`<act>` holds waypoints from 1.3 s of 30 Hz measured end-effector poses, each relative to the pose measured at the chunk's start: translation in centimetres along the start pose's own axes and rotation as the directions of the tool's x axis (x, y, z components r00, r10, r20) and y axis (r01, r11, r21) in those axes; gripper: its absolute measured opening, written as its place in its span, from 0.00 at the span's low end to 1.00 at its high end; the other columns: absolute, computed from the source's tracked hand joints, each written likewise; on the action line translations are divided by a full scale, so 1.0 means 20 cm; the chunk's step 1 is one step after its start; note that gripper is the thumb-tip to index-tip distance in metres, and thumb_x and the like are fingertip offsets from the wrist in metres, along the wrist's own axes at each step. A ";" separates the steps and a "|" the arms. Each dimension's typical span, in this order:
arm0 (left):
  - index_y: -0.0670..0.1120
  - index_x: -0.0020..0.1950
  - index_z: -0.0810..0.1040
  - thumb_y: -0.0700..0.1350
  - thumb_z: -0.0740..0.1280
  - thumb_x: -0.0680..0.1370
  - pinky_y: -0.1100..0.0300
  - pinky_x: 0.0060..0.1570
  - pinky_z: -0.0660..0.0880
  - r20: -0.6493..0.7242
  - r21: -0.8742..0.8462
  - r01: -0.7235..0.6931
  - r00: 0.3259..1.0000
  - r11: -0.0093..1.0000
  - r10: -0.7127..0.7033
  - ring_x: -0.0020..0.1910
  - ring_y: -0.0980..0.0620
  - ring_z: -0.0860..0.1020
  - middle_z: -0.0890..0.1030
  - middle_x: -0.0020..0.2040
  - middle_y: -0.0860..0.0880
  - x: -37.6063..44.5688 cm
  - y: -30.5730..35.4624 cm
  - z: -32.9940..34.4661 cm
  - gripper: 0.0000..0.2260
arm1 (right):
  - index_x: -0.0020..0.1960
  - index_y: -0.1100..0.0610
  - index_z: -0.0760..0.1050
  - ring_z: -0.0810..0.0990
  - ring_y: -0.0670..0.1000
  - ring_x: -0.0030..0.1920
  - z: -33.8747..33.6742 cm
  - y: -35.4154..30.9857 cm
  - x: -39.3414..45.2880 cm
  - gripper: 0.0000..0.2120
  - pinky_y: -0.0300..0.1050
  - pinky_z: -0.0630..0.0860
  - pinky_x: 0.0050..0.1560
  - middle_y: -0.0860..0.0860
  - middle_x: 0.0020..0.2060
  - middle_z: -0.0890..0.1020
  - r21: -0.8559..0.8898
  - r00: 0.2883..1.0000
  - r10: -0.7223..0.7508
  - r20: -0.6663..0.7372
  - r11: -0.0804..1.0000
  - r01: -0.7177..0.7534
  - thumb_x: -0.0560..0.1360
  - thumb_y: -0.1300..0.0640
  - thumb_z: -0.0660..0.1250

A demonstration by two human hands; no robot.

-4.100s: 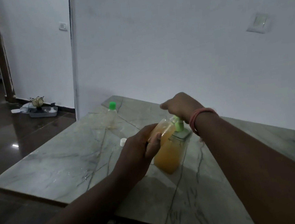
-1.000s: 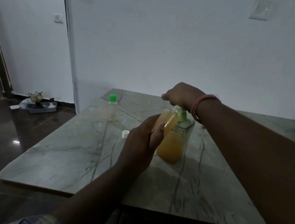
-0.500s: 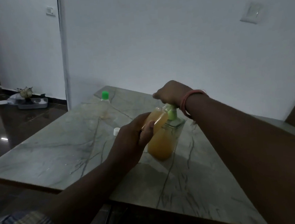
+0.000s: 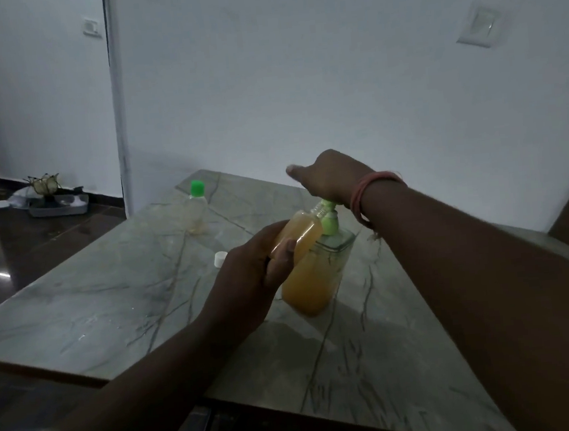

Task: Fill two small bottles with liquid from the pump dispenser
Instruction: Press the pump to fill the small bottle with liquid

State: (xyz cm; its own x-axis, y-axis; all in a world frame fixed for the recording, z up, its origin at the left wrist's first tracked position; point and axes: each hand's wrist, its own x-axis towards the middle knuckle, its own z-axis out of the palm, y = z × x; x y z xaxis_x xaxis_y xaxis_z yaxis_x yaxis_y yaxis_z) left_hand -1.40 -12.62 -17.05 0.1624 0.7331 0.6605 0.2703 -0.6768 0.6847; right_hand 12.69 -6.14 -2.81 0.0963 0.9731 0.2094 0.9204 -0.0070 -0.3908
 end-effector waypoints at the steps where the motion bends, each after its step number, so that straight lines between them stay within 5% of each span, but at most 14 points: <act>1: 0.50 0.70 0.73 0.60 0.56 0.80 0.76 0.32 0.72 0.001 -0.002 -0.004 1.000 1.000 0.004 0.40 0.70 0.78 0.75 0.45 0.65 0.00 0.00 0.00 0.24 | 0.42 0.57 0.73 0.73 0.52 0.35 0.01 0.02 0.00 0.20 0.42 0.64 0.33 0.53 0.39 0.77 0.061 0.999 0.010 -0.031 0.998 -0.008 0.79 0.40 0.62; 6: 0.47 0.70 0.74 0.59 0.56 0.79 0.76 0.33 0.71 0.004 -0.025 -0.002 1.000 1.000 0.002 0.40 0.71 0.77 0.74 0.44 0.66 0.00 0.03 -0.01 0.25 | 0.34 0.56 0.71 0.72 0.50 0.31 0.03 0.00 -0.01 0.17 0.43 0.63 0.30 0.52 0.34 0.76 -0.015 0.999 0.038 -0.019 0.999 -0.038 0.78 0.48 0.63; 27: 0.51 0.68 0.74 0.66 0.55 0.79 0.72 0.36 0.74 0.020 -0.016 -0.003 1.000 1.000 0.003 0.44 0.66 0.79 0.79 0.47 0.62 0.00 0.01 -0.01 0.26 | 0.34 0.57 0.70 0.72 0.51 0.31 0.04 0.00 -0.02 0.16 0.43 0.63 0.30 0.52 0.32 0.75 0.011 0.996 0.083 -0.028 0.996 -0.083 0.77 0.50 0.62; 31: 0.50 0.69 0.74 0.59 0.57 0.82 0.72 0.33 0.73 0.007 -0.013 0.006 1.000 1.000 -0.006 0.41 0.65 0.80 0.78 0.43 0.64 -0.01 0.01 -0.01 0.20 | 0.37 0.57 0.72 0.73 0.50 0.32 0.01 -0.03 -0.02 0.15 0.42 0.65 0.32 0.51 0.33 0.76 -0.034 0.998 0.056 0.036 0.998 -0.055 0.78 0.50 0.62; 36: 0.50 0.69 0.74 0.61 0.56 0.81 0.73 0.36 0.74 0.020 -0.004 -0.002 1.000 1.000 0.002 0.44 0.66 0.79 0.80 0.48 0.60 0.00 -0.02 0.00 0.23 | 0.35 0.57 0.69 0.69 0.51 0.29 0.03 0.01 -0.01 0.16 0.42 0.64 0.30 0.52 0.33 0.74 0.115 0.996 0.086 -0.015 0.990 -0.084 0.78 0.49 0.63; 39: 0.50 0.69 0.74 0.61 0.55 0.81 0.73 0.35 0.74 0.024 0.015 0.018 1.000 1.000 -0.018 0.43 0.65 0.79 0.80 0.48 0.59 0.01 -0.02 0.00 0.23 | 0.34 0.57 0.70 0.71 0.51 0.30 0.04 0.00 -0.01 0.16 0.43 0.65 0.31 0.51 0.31 0.74 0.030 0.996 0.088 -0.004 0.996 -0.088 0.78 0.52 0.64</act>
State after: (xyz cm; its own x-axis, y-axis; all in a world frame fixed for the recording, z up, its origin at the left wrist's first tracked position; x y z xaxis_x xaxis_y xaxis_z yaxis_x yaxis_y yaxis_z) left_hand -1.48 -12.27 -17.27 0.1805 0.7465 0.6404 0.2875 -0.6627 0.6915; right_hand 12.45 -6.16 -3.50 0.1788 0.9677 0.1776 0.8965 -0.0859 -0.4346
